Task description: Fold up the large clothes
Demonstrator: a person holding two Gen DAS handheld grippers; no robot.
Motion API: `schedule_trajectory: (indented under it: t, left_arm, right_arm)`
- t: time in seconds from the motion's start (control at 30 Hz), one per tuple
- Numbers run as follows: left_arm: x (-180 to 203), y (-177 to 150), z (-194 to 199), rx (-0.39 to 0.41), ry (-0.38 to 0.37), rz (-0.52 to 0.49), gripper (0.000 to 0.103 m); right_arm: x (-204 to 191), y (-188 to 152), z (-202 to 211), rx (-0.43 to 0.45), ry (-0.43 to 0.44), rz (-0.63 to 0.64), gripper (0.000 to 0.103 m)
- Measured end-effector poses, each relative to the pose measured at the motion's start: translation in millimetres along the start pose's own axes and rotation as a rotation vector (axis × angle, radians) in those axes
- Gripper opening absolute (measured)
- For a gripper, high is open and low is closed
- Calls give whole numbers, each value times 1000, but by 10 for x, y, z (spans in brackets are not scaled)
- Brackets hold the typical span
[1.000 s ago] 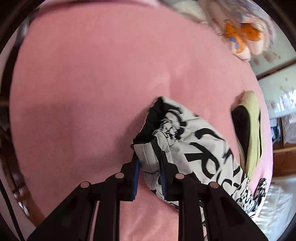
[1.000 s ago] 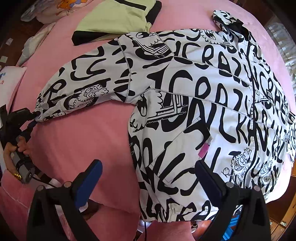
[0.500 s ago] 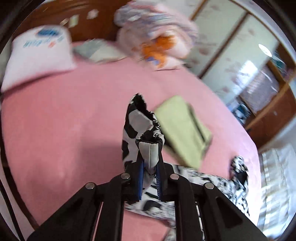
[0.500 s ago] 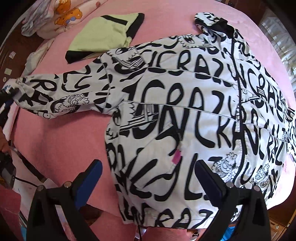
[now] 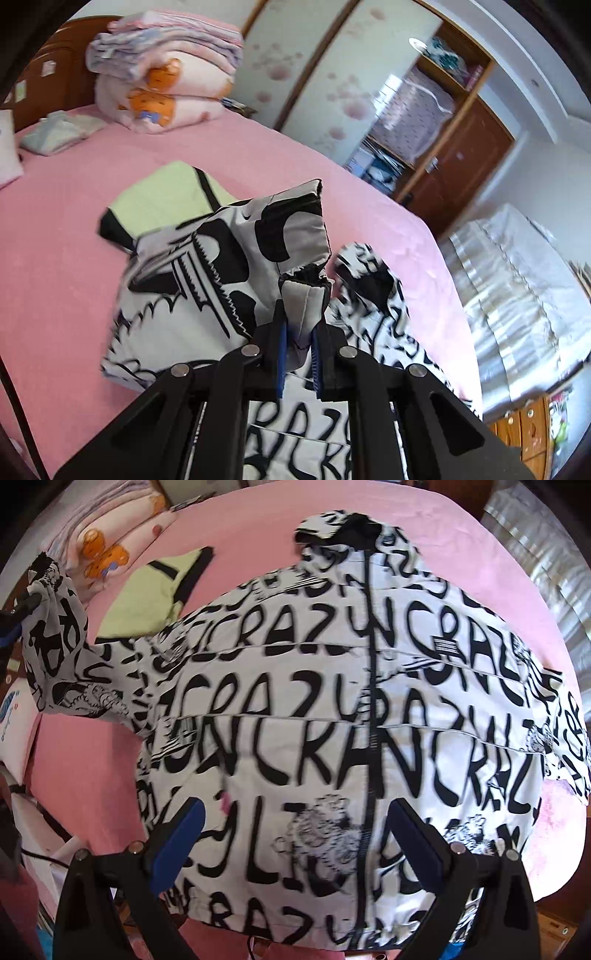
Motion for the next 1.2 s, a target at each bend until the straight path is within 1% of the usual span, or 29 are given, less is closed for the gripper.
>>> schedule_trajectory:
  t: [0.1,0.17,0.27,0.33,0.43,0.6,0.67,0.73,0.8,0.9,0.93,1.0,1.07,1.13,1.2]
  left_arm:
    - [382,-274,-259,-53,-43,-19,9]
    - [568,-447,-450,-91,-73,-25,9]
    - [840,-754,-745,-145,-92,-82,9]
    - [1009,-966,-972,-205,-103,-126,9]
    - [1149,-1243,-1298,-298,-106,-144,9]
    - [1086,-1639,-1687,-430,-61,-154,10]
    - [1060,-1741,-1772,-456,-47,-157,10]
    - [1033,-1818,-1835,-481,-22,-194,11]
    - [1018,-1919,-1927,-529,3,-234,12]
    - [945,-1964,-1985,-610,21,-249,17]
    - [942,-1970,-1990,-626,24,-255,19]
    - [938,-1931,-1943,-633,14,-257,30]
    - [946,-1839,-1834,-609,-5,-254,64]
    - [946,-1701,-1670,-541,-29,-251,77]
    - [906,-1572,-1527,-498,-29,-260,77]
  right_arm:
    - [316,41,13,13,-8,-38,100]
    - [504,61,17,28,-17,-64,100]
    - [783,88,3,46,-34,-111,100]
    - [969,107,-32,50,-46,-141,100]
    - [1217,130,-78,57,-60,-190,100]
    - [1538,164,-136,68,-81,-245,99]
    - [1619,177,-159,69,-81,-258,99]
    - [1666,192,-182,70,-81,-263,99]
    - [1692,205,-206,68,-80,-263,99]
    - [1682,213,-259,55,-64,-259,99]
    - [1670,219,-285,47,-58,-255,99]
    - [1629,245,-334,28,-52,-242,99]
    - [1580,294,-366,25,-31,-236,99]
    - [1528,354,-392,25,1,-239,99]
    - [1462,419,-425,28,33,-233,99]
Point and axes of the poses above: each gripper's, at about its wrist camera, not at the fingertips, and z roughly against the way its jaws point, x to its right, y to its top, the point moved 1 cm from there along -z, roughly the way its jaws point, and after that the axes turned 5 degrees about x, right-handed, at the moved point
